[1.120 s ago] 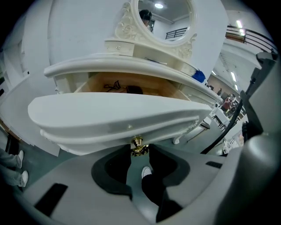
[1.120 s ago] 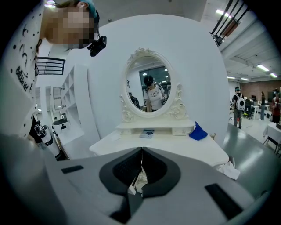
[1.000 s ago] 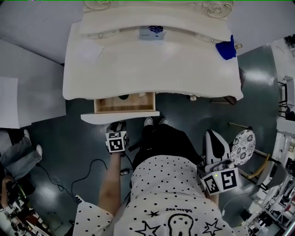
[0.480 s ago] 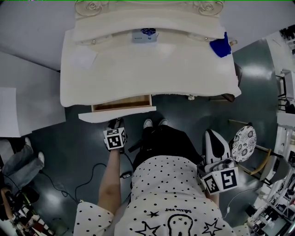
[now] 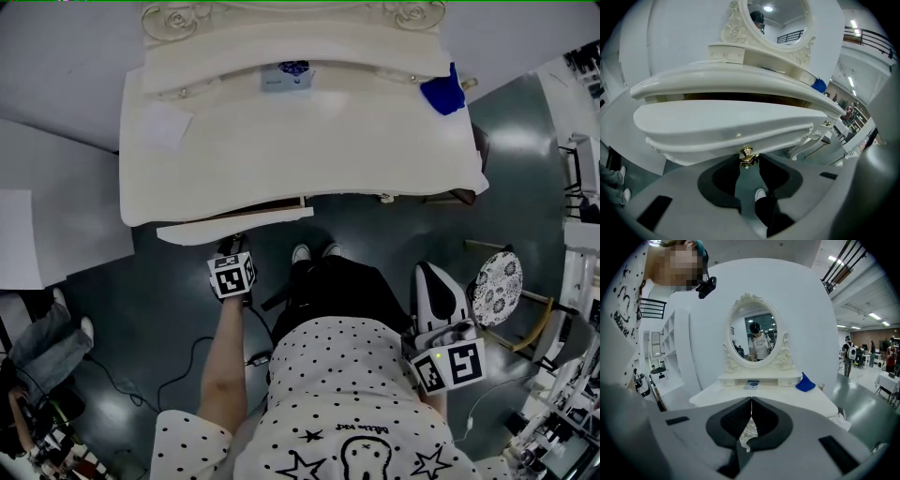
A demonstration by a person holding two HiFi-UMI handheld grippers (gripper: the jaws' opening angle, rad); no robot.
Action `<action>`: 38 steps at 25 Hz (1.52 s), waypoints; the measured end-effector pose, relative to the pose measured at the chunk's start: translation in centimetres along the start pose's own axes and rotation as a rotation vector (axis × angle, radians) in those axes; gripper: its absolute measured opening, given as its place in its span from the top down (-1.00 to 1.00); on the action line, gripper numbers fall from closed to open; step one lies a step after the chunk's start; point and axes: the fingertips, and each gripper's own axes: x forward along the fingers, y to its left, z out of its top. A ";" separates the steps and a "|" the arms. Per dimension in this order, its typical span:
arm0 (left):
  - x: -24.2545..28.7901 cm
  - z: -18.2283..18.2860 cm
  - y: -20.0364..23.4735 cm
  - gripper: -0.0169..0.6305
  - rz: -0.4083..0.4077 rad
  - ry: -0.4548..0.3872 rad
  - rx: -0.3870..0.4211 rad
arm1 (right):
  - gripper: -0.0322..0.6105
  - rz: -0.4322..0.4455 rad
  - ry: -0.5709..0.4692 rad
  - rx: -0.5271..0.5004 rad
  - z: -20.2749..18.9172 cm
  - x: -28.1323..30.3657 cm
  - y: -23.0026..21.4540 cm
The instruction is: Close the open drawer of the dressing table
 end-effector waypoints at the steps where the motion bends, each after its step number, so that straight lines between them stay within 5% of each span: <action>1: 0.1 0.2 0.1 0.51 0.000 -0.002 0.001 | 0.87 -0.002 -0.001 0.001 0.0 0.0 -0.1; 38: 3.1 5.6 1.1 0.51 0.003 -0.050 0.023 | 0.87 -0.024 0.017 0.000 0.4 0.7 0.0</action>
